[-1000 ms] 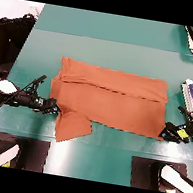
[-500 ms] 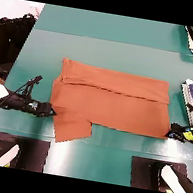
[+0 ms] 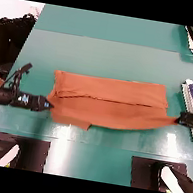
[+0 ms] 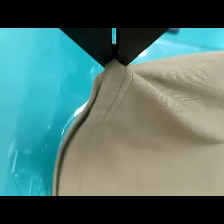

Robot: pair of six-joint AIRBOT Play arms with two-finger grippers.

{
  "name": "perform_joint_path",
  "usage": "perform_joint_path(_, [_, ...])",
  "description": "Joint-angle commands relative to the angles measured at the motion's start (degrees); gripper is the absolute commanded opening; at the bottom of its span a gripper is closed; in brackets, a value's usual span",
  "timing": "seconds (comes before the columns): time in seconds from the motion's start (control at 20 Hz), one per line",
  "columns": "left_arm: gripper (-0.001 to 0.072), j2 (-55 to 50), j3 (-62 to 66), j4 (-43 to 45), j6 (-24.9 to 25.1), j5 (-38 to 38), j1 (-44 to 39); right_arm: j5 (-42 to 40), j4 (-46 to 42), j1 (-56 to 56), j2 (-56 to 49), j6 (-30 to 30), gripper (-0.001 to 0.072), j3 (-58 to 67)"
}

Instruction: Fold the shirts.

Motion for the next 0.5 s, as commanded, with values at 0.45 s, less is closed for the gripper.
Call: perform_joint_path(0.45, [0.0063, -42.9, 25.7, 0.0, 7.5, 20.6, 0.0, -8.2, 11.0, 4.8, -37.3, 1.8, 0.0031, 31.6])
